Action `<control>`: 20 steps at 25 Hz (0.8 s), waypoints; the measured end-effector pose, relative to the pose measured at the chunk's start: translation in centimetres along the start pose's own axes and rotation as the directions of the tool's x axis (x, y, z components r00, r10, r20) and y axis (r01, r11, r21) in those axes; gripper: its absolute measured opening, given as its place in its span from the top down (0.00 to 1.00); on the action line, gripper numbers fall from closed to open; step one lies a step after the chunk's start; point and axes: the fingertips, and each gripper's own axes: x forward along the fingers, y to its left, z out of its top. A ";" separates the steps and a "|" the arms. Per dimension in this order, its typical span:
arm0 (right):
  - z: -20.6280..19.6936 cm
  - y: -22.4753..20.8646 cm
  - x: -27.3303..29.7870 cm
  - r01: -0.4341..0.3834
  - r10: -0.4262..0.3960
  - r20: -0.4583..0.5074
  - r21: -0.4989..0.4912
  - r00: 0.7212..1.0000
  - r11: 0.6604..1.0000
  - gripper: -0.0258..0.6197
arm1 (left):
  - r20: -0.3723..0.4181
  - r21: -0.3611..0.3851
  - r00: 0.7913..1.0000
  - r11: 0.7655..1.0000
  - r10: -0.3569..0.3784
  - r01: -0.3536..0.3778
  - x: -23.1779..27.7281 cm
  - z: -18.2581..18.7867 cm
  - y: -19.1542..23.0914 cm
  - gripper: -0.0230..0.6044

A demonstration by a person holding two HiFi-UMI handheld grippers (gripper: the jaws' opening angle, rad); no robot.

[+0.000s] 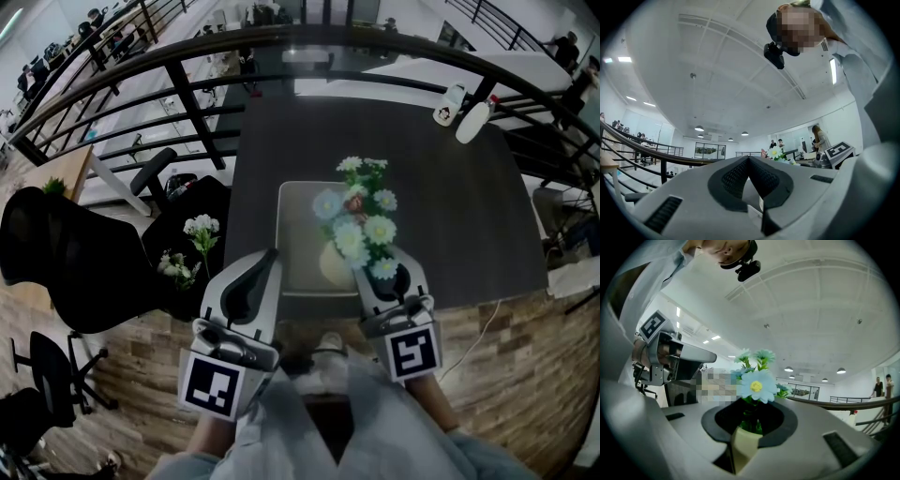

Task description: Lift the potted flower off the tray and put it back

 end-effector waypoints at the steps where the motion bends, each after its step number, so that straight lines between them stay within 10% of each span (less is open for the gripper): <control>1: -0.1 0.1 0.0 -0.001 0.001 -0.004 -0.001 1.000 1.000 0.83 | 0.002 -0.003 1.000 1.000 0.000 0.000 0.0 0.0 0.1 0.97; 20: -0.9 0.1 0.3 -0.017 0.017 -0.008 0.017 1.000 1.000 0.83 | -0.001 -0.003 1.000 1.000 0.019 -0.019 -0.1 -0.1 0.2 0.97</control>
